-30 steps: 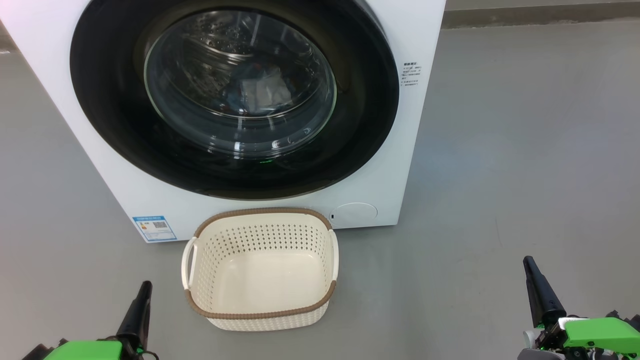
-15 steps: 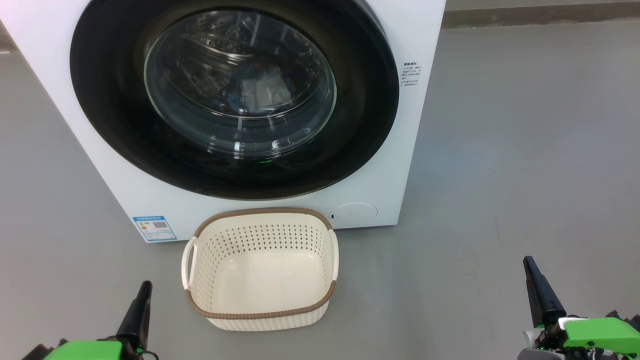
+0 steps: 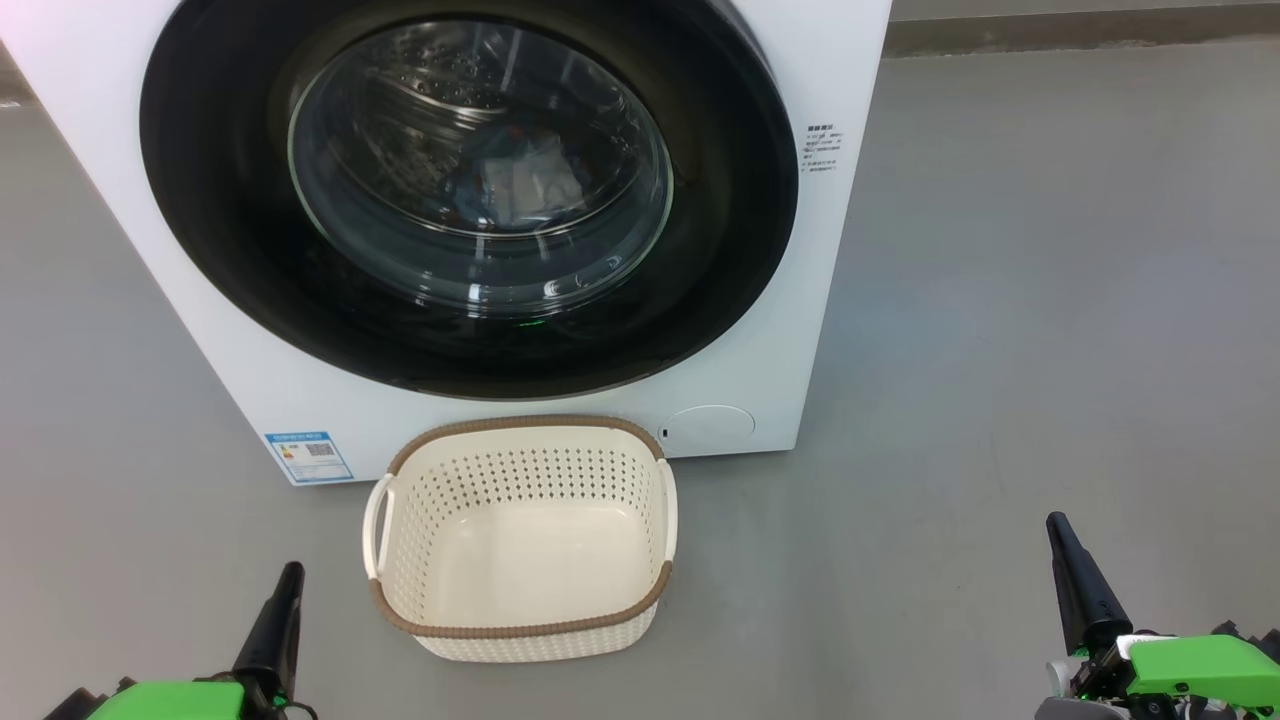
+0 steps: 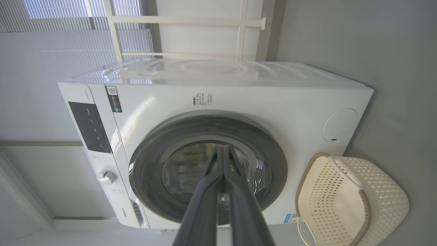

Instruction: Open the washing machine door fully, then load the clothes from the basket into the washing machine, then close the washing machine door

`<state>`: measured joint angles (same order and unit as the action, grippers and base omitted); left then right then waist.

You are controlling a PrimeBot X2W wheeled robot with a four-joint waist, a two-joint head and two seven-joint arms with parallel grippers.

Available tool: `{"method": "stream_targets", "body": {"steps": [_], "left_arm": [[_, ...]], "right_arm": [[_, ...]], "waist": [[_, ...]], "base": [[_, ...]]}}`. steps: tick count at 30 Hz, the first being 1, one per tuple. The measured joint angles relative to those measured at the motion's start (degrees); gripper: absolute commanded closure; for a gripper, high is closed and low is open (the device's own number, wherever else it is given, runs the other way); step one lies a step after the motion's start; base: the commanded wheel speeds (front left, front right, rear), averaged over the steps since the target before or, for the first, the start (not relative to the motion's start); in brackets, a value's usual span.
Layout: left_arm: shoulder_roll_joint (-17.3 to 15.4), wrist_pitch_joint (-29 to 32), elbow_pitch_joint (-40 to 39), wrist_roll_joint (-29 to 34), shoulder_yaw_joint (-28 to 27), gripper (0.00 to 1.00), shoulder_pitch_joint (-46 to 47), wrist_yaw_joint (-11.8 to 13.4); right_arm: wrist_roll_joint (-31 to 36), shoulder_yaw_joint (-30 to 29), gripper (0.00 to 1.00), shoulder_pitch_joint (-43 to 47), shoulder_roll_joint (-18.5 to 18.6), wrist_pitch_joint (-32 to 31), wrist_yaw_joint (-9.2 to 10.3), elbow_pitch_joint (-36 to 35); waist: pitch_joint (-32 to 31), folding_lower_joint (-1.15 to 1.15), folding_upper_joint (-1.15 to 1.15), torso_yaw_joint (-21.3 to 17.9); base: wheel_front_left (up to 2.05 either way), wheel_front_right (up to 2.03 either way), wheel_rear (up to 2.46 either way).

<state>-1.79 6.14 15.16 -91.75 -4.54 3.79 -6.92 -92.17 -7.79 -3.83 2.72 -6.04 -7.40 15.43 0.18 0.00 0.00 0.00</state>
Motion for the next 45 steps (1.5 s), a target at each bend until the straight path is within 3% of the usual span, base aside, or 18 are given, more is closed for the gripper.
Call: {"method": "stream_targets", "body": {"steps": [45], "left_arm": [[0.00, 0.00, 0.00, 0.00, 0.00, 1.00, 0.00, 0.00]], "right_arm": [[0.00, -0.01, 1.00, 0.00, -0.01, 0.00, 0.00, 0.01]], "waist": [[0.00, 0.00, 0.00, 0.00]], "base": [[0.00, 0.00, 0.00]]}}
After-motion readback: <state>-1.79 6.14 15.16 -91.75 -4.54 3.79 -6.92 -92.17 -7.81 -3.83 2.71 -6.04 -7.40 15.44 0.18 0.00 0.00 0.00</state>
